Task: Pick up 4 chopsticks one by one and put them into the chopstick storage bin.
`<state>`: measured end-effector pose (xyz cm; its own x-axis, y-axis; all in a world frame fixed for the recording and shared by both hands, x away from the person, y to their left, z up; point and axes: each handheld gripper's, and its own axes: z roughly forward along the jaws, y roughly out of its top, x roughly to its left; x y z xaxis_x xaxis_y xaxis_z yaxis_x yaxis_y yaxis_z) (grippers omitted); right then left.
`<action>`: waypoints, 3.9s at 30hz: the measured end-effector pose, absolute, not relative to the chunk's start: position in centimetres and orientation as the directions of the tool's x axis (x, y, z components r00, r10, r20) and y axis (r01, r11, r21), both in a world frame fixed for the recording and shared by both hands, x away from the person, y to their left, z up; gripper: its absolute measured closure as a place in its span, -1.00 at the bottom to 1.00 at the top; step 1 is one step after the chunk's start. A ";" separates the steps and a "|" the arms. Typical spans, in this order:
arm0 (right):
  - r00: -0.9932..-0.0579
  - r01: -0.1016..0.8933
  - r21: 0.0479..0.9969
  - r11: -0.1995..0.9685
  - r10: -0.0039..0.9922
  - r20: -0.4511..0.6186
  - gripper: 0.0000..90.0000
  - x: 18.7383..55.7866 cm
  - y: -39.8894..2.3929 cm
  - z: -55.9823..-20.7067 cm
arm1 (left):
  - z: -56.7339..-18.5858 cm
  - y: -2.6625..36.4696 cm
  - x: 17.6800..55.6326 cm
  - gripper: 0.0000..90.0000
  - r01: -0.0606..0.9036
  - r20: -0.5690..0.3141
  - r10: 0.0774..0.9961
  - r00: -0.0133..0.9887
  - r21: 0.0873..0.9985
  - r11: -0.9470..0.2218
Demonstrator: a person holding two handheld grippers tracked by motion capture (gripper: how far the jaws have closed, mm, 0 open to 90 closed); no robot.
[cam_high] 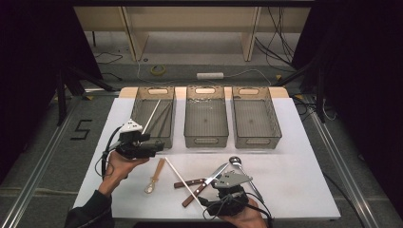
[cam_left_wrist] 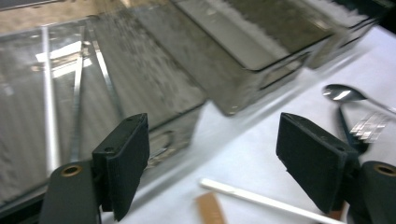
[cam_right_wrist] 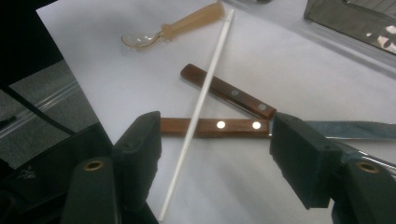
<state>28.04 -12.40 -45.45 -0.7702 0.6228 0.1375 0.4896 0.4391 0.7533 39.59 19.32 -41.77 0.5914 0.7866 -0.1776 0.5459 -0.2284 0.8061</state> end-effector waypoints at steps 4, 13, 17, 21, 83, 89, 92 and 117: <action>-0.781 0.485 0.748 0.454 0.609 0.137 -0.14 27.8 -12.1 -45.7 | -42.1 18.9 38.5 -0.45 0.529 -0.165 0.778 0.607 0.814 -0.240; -0.787 0.486 0.737 0.469 0.602 0.136 -0.06 27.6 -11.5 -46.1 | -43.1 18.4 36.5 -0.46 0.511 -0.155 0.766 0.624 0.823 -0.250; -0.789 0.485 0.734 0.476 0.600 0.133 -0.05 27.5 -11.3 -46.2 | -43.2 18.3 35.9 -0.48 0.504 -0.155 0.764 0.626 0.828 -0.245; -0.789 0.491 0.727 0.480 0.599 0.137 -0.02 27.5 -11.2 -46.3 | -43.3 18.3 35.4 -0.48 0.496 -0.150 0.762 0.630 0.832 -0.246; -0.730 0.612 0.607 0.507 0.657 0.187 0.83 28.4 -10.0 -48.5 | -43.2 17.4 33.6 -0.51 0.444 -0.087 0.739 0.668 0.843 -0.302; -0.687 0.657 0.590 0.470 0.696 0.210 0.91 28.7 -10.5 -48.4 | -43.2 17.3 33.6 -0.50 0.445 -0.091 0.739 0.668 0.844 -0.299; -0.677 0.668 0.581 0.464 0.704 0.217 0.91 28.9 -10.7 -48.3 | -43.2 17.3 33.6 -0.50 0.444 -0.088 0.737 0.670 0.843 -0.302; -0.739 0.593 0.617 0.517 0.653 0.163 0.94 29.2 -12.6 -46.2 | -44.1 14.4 33.3 -0.48 0.364 0.035 0.598 0.800 0.765 -0.531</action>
